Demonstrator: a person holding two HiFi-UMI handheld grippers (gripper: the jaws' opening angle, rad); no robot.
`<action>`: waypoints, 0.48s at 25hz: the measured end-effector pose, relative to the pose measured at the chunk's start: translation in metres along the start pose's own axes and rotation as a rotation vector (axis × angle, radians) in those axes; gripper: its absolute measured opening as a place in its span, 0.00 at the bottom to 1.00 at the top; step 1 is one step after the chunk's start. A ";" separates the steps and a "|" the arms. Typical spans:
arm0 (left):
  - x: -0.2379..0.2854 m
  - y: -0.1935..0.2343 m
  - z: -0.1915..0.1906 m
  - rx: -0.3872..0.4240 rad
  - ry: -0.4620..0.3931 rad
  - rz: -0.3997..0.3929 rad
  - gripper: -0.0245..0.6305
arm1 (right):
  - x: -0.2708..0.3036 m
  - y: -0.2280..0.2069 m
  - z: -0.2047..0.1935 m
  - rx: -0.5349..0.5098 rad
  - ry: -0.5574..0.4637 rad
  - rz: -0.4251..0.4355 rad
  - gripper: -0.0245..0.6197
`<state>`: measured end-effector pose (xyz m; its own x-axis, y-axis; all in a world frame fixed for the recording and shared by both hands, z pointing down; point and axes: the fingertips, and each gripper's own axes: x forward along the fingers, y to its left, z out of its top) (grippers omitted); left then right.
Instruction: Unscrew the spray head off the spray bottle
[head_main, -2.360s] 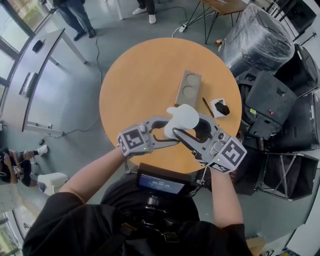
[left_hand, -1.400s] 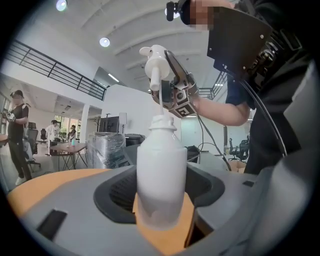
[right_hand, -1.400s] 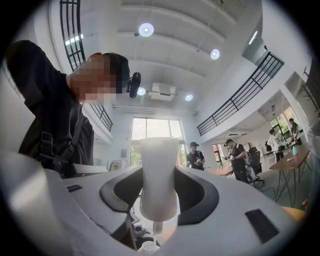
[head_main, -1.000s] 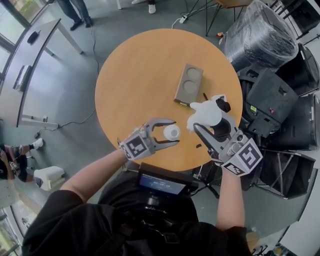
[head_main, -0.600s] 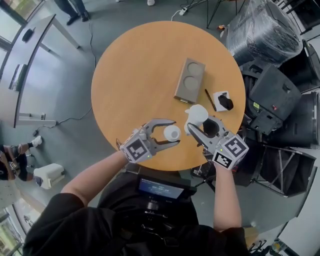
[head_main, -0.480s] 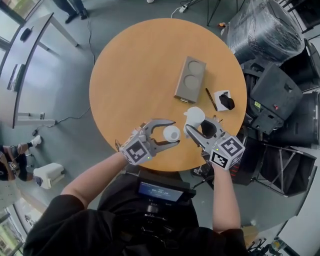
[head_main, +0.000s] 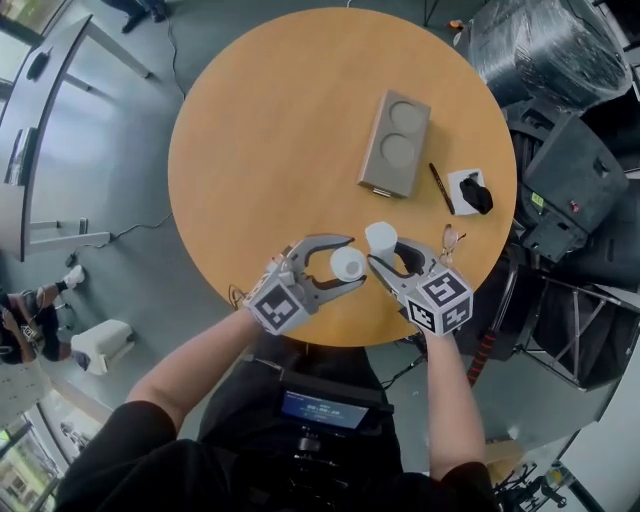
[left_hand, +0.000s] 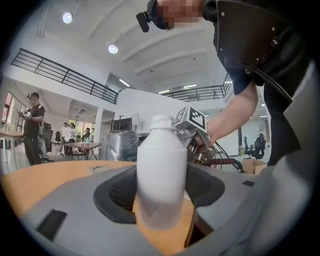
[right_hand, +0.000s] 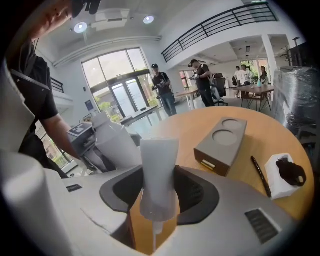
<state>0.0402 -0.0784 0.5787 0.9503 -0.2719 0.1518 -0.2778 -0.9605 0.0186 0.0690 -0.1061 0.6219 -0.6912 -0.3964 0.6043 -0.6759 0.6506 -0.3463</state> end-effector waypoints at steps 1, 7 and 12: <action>0.001 0.003 -0.008 -0.005 0.003 0.007 0.51 | 0.007 -0.004 -0.007 0.002 0.017 -0.002 0.35; 0.009 0.009 -0.065 -0.055 0.036 0.013 0.51 | 0.042 -0.023 -0.055 -0.003 0.138 -0.037 0.35; 0.011 0.008 -0.105 -0.044 0.081 0.007 0.51 | 0.069 -0.035 -0.086 -0.133 0.271 -0.124 0.35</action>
<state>0.0333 -0.0827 0.6839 0.9343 -0.2712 0.2314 -0.2920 -0.9545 0.0602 0.0673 -0.1010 0.7371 -0.5004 -0.3027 0.8112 -0.6987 0.6945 -0.1719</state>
